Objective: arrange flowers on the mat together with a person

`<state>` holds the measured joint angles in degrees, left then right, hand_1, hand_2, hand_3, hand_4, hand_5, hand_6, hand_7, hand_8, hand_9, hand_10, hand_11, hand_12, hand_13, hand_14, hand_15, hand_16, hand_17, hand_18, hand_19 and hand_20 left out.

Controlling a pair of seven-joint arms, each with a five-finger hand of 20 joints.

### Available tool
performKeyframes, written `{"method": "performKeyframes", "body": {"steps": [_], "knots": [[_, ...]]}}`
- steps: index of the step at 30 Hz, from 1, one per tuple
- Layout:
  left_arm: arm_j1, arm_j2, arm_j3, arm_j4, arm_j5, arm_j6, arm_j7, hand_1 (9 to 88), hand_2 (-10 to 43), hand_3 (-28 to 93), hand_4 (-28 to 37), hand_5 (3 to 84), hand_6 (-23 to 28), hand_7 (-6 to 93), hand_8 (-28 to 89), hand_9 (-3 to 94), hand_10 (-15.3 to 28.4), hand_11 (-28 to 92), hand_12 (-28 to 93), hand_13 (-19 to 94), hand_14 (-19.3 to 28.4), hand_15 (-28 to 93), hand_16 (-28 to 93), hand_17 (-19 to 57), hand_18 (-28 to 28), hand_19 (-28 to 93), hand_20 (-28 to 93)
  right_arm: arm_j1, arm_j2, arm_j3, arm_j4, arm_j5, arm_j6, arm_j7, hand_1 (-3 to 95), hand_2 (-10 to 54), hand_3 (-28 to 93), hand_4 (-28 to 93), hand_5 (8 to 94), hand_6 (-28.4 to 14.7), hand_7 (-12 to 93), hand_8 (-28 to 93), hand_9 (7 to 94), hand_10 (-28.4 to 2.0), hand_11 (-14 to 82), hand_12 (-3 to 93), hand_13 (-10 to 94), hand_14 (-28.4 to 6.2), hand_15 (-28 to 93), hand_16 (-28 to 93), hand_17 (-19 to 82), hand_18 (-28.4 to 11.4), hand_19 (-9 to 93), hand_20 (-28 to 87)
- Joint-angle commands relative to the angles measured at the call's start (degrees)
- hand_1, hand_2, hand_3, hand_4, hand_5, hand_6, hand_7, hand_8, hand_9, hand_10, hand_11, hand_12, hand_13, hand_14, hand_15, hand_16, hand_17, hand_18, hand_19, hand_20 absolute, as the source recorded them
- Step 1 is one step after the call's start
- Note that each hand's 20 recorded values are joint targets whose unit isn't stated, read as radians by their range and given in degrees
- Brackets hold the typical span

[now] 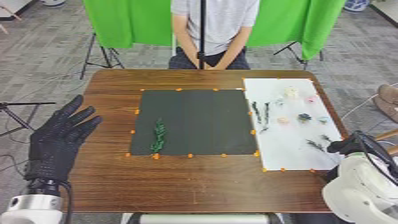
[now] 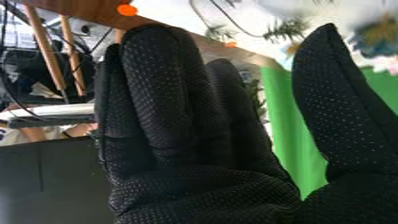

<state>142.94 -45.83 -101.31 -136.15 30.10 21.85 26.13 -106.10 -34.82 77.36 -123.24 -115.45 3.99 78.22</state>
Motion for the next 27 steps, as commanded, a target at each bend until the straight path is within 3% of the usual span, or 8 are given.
{"method": "performKeyframes", "body": {"steps": [1, 5, 11, 14, 18, 20, 23, 27], "knots": [[0.7, 0.0, 0.16, -0.11, -0.17, 0.12, -0.23, 21.6, 8.8, 75, -25.6, 34.9, 7.4, 9.2, -8, 32.2, 16.1, 19, 10, 22, 22.9, 45, -8, -8.8, 17.6, 38, 14, 3.8, 1.1, -3.3, 2.6, 0.3, -3.4, 0.9, 41.1, -6.6, 65, -19, 54.6, -7.8, 6, -9, 65.0, -22.5, 27.5, 16.7, 68, -15.5, 66, 10, 39, -26.5, 93, -7], [0.8, 0.06, 0.27, -0.14, -0.32, 0.25, -0.01, 21.7, 8.8, 75, -25.5, 34.9, 7.5, 9.2, -8, 32.3, 16.1, 19, 10, 22, 22.9, 45, -8, -8.8, 17.6, 38, 14, 5.5, 1.2, -5.6, 3.8, 0.7, -4.3, 1.1, 43.1, -7.1, 63, -19, 58.6, -8.1, 4, -9, 64.7, -21.8, 28.1, 16.5, 67, -15.0, 66, 10, 39, -26.1, 93, -8], [0.9, -0.65, -0.25, -0.21, 0.04, 0.1, -0.91, 21.6, 8.7, 75, -25.5, 35.0, 7.4, 9.2, -8, 32.3, 16.1, 19, 10, 22, 22.9, 45, -8, -8.8, 17.6, 38, 14, 7.1, 0.4, -7.8, 6.0, 0.1, -6.0, 0.2, 45.6, -8.2, 63, -20, 59.7, -9.1, 4, -9, 64.8, -20.5, 28.3, 15.6, 68, -13.8, 66, 10, 39, -25.2, 93, -8], [0.8, -0.97, -0.32, -0.15, 0.11, -0.18, -1.38, 21.7, 8.8, 75, -25.5, 34.9, 7.4, 9.3, -8, 32.3, 16.1, 19, 10, 22, 22.9, 45, -8, -8.8, 17.6, 38, 14, 8.6, 0.2, -9.7, 7.6, -0.2, -7.1, -0.5, 50.1, -9.1, 63, -22, 62.7, -9.8, 5, -10, 67.8, -17.5, 30.1, 14.6, 69, -12.1, 66, 10, 41, -23.8, 93, -8], [0.5, -1.11, -0.24, -0.07, 0.15, -0.24, -1.51, 21.6, 8.7, 75, -25.5, 34.9, 7.4, 9.3, -8, 32.3, 16.0, 19, 10, 22, 22.9, 45, -8, -8.8, 17.6, 38, 14, 10.8, 0.1, -13.2, 9.8, -2.2, -6.5, -1.1, 55.5, -9.5, 60, -25, 70.5, -5.8, 6, -10, 78.7, -13.1, 23.3, 18.3, 74, -9.0, 65, 13, 41, -22.7, 93, 1], [0.4, -1.02, -0.24, -0.03, 0.38, -0.4, -1.55, 21.7, 8.7, 75, -25.5, 34.9, 7.4, 9.3, -8, 32.3, 16.1, 19, 10, 22, 22.9, 45, -8, -8.8, 17.6, 38, 14, 10.9, 0.1, -13.6, 10.2, -2.8, -5.6, -1.2, 60.8, -9.5, 52, -24, 77.6, -3.1, 9, -6, 85.9, -10.7, 20.1, 21.1, 77, -7.7, 64, 14, 42, -22.0, 93, 6], [0.6, -1.28, -0.46, -0.1, 0.33, -0.31, -1.67, 21.7, 8.7, 75, -25.5, 34.9, 7.4, 9.3, -8, 32.2, 16.1, 19, 10, 22, 22.9, 45, -8, -8.8, 17.6, 38, 14, 10.4, 0.2, -13.5, 10.5, -3.8, -4.2, -1.8, 63.7, -9.3, 48, -24, 81.8, -1.6, 10, -4, 89.6, -9.5, 22.0, 20.5, 79, -6.6, 63, 15, 45, -20.1, 93, 8], [1.7, -0.63, -0.55, -0.29, -0.24, 0.15, -0.39, 21.6, 8.6, 75, -25.5, 34.9, 7.4, 9.3, -8, 32.3, 16.1, 19, 10, 22, 22.9, 45, -8, -8.8, 17.6, 38, 14, 9.5, 0.8, -13.2, 10.3, -5.6, -1.3, -2.5, 63.3, -9.2, 50, -25, 84.0, -0.8, 10, -3, 91.5, -9.2, 24.8, 18.5, 82, -6.1, 62, 16, 47, -19.5, 93, 9]]}}
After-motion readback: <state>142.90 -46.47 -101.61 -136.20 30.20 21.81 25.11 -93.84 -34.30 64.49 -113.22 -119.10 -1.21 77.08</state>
